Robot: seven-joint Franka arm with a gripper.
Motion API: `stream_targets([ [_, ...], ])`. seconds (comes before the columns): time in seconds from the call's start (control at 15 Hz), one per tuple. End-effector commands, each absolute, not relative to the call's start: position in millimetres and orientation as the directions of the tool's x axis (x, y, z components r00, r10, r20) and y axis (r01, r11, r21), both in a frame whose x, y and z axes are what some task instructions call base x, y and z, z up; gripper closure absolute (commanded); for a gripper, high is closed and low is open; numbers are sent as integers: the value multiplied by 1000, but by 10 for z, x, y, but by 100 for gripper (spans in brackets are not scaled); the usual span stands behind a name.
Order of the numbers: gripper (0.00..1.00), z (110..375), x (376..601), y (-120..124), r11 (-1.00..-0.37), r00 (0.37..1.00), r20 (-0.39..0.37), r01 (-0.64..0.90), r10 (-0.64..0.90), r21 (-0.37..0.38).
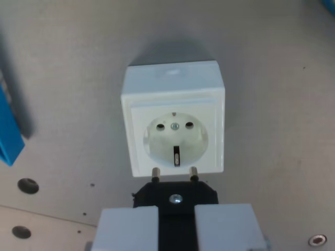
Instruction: Move above the white socket
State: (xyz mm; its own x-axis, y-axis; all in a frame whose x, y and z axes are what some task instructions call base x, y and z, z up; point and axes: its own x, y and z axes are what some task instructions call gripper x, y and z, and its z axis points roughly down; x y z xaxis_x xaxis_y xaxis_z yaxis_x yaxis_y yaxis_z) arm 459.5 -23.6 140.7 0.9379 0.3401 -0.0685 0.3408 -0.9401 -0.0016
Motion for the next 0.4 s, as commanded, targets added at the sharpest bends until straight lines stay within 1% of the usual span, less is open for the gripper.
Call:
stream_targets([
  [0.07,100,1245,4532,-298,-918,918,22,394,395,54],
  [0.4,100,1098,4483,-309,-919,920,24,389,391,57],
])
